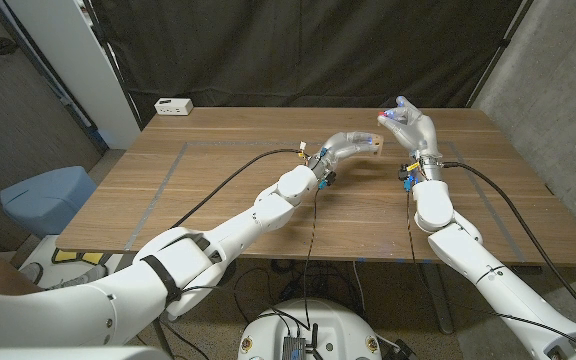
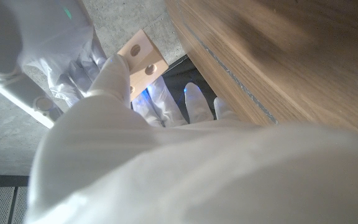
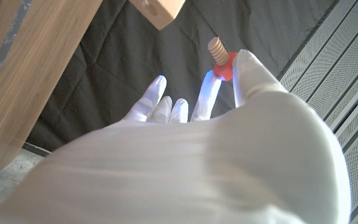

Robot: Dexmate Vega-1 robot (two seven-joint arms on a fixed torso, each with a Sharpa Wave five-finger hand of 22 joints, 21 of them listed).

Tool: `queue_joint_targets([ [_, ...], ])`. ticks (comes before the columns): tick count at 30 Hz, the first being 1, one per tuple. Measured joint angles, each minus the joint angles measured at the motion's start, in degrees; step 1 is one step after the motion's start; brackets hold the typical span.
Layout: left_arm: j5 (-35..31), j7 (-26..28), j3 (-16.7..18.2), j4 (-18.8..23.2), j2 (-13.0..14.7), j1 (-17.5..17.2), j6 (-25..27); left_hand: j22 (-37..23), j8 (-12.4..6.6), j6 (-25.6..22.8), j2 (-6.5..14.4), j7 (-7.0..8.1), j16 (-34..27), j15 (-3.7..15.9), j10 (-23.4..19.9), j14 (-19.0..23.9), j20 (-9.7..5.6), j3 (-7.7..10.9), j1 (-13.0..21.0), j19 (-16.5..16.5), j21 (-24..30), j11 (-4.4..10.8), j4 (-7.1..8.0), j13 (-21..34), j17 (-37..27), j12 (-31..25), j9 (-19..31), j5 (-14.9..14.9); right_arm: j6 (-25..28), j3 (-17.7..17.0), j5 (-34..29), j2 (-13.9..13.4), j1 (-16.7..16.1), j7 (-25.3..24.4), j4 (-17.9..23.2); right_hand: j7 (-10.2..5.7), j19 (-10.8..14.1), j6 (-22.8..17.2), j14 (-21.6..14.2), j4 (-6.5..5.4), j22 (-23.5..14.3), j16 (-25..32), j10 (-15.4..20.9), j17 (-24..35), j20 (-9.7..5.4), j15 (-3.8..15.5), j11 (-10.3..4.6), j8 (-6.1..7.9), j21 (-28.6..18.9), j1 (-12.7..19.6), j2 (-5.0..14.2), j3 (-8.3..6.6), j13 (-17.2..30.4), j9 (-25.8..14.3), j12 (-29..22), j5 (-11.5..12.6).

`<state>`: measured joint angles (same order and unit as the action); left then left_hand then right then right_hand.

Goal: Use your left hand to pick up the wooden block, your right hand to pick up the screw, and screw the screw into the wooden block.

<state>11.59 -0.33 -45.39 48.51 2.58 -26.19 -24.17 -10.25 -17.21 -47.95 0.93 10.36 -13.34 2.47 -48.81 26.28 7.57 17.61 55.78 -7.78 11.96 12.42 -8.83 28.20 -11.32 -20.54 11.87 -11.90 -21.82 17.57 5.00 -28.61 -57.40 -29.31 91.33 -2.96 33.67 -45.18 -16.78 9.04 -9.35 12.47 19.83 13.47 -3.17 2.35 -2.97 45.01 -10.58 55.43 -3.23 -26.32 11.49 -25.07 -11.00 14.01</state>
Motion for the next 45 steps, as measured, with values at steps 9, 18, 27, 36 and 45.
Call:
queue_joint_targets([
  [9, -0.3, 0.2, -0.1, 1.8, 0.6, -0.6, 0.6, 0.0, 0.00, 0.0, 0.0, 0.00, 0.0, 0.00, 0.0, 0.0, 0.00, -0.02, 0.0, 0.0, 0.0, 0.01, 0.02, 0.0, 0.0, 0.0, 0.0, 0.0, -0.1, 0.0, 0.3, 0.0, -0.3, 0.0, -0.1, 0.04, 0.0, 0.1, 0.0, 0.00, 0.0, 0.0, 0.0, 0.0, 0.00, 0.00, 0.00, -0.02, 0.0, 0.0, 0.00, 0.00, 0.0, 0.0, 0.0, 0.0],
  [18, -0.6, 0.7, -0.2, 3.8, 1.4, -1.4, 1.7, 0.0, 0.00, 0.0, 0.1, 0.00, 0.0, 0.00, 0.0, 0.0, 0.00, -0.24, -0.1, 0.0, 0.0, 0.02, 0.24, 0.0, 0.0, 0.0, 0.0, 0.0, -0.2, -0.1, 0.5, -0.2, -0.8, 0.0, -0.1, -0.04, 0.0, 0.2, 0.0, 0.00, 0.0, 0.0, 0.0, 0.0, 0.00, 0.00, 0.00, 0.42, 0.0, 0.0, -0.01, 0.01, 0.0, 0.0, 0.0, -0.1],
  [27, -0.9, 1.2, -0.2, 5.4, 2.0, -2.0, 2.6, 0.0, 0.00, 0.0, 0.1, 0.00, 0.0, 0.00, 0.0, 0.0, 0.00, -0.26, -0.1, 0.0, 0.0, 0.03, 0.21, 0.0, 0.0, 0.2, 0.0, 0.1, -0.2, -0.3, 0.7, -0.3, -1.3, 0.0, 0.0, -0.04, 0.0, 0.2, 0.2, 0.01, 0.0, 0.0, 0.0, 0.0, 0.00, -0.21, 0.00, 0.42, 0.0, 0.0, -0.02, 0.02, 0.0, 0.0, 0.0, -0.1],
  [36, -1.1, 1.3, -0.3, 6.2, 2.3, -2.3, 2.8, 0.0, 0.00, 0.0, 0.2, 0.00, 0.0, 0.00, -0.1, 0.0, 0.00, -0.38, -0.3, 0.0, 0.0, 0.10, 0.09, 0.0, 0.0, 0.3, 0.0, 0.1, -0.4, -0.5, 0.8, -0.3, -2.1, -0.4, 0.3, -0.25, 0.0, 0.4, 0.2, -0.01, 0.0, 0.0, 0.0, 0.0, 0.02, -0.18, 0.01, 0.41, 0.0, -0.2, -0.18, 0.00, 0.0, 0.3, 0.0, -0.1],
  [45, -1.3, 1.3, -0.4, 6.7, 2.4, -2.4, 3.0, 0.0, 0.00, 0.0, 0.2, 0.00, 0.0, 0.00, -0.1, 0.0, 0.00, -0.46, -0.3, 0.0, 0.0, 0.10, 0.01, 0.0, 0.0, 0.5, 0.0, 0.0, -0.8, -0.6, 0.9, -0.2, -2.5, -0.5, 0.4, -0.25, -0.2, 0.4, 0.4, 0.04, 0.0, 0.0, 0.0, 0.0, 0.22, 0.01, 0.01, 0.36, 0.0, -0.5, -0.47, -0.43, 0.0, 0.3, 0.0, 0.0],
])
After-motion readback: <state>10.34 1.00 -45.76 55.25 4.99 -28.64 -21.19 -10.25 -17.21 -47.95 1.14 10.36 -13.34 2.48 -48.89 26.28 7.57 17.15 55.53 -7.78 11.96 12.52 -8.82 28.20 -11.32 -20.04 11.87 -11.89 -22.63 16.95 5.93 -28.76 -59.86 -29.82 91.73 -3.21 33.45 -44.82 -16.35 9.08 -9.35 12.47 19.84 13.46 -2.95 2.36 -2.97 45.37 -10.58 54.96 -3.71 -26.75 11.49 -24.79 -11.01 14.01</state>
